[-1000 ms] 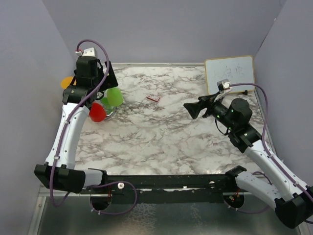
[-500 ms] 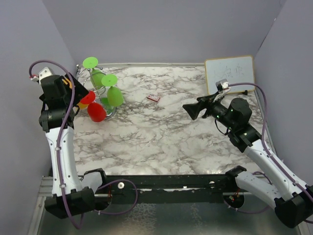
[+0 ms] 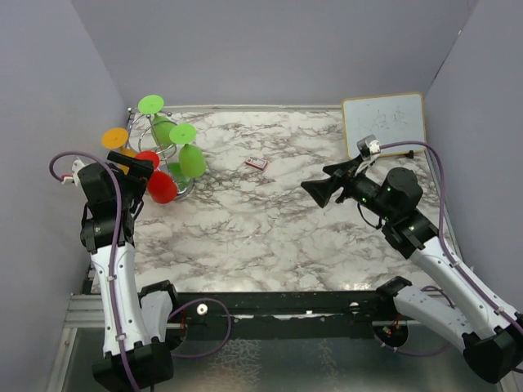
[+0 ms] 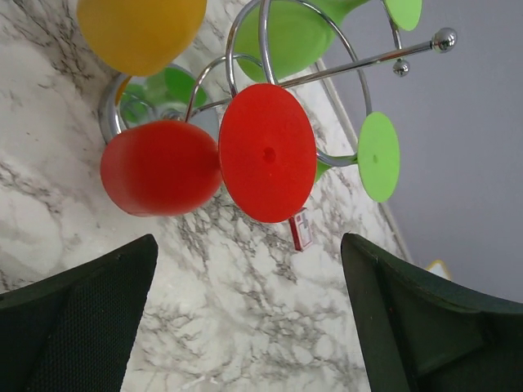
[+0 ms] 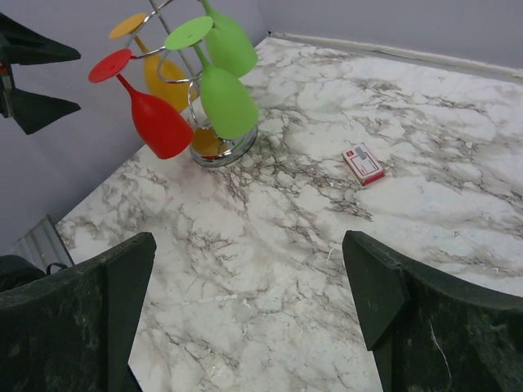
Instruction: Take the wine glass off the wine glass rack
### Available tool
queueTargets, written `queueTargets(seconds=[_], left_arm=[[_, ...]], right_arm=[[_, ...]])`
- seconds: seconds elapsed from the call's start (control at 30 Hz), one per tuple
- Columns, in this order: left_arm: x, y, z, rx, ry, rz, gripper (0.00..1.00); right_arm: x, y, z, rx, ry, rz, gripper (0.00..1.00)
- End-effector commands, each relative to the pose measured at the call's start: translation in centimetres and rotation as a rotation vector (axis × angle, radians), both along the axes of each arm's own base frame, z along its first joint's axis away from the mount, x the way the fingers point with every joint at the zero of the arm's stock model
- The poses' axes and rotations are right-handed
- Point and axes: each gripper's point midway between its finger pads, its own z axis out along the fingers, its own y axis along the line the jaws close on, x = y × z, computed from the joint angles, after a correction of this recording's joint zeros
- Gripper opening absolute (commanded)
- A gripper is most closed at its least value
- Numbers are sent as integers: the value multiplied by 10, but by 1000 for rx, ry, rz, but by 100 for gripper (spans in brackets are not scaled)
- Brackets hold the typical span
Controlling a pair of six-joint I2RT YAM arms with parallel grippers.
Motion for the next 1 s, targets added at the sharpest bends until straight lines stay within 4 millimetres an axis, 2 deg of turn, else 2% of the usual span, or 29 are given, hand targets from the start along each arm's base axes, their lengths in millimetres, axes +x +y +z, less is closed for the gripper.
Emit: queueTargets(seconds=[0.0,0.23,0.43,0.67,0.83,0.97], left_arm=[[10,-11,14,-179,-107,32,94],[16,-4,8,-298,-175,130,80],[25,0,2,-346,-218,160,63],[32,7,0,-340,-217,190,54],[28,13,-9,-344,-187,240,49],[31,9,-13,-365,-184,221,44]], right_arm=[[-4,-2,-2,-13,-22,-12,100],[-4,-2,-1,-16,-31,-17,100],[-1,-2,-5,-22,-24,-23,100],[2,-1,-7,-26,-18,-32,100],[4,-1,-6,-27,-19,-35,100],[5,0,-8,-28,-12,-33,100]])
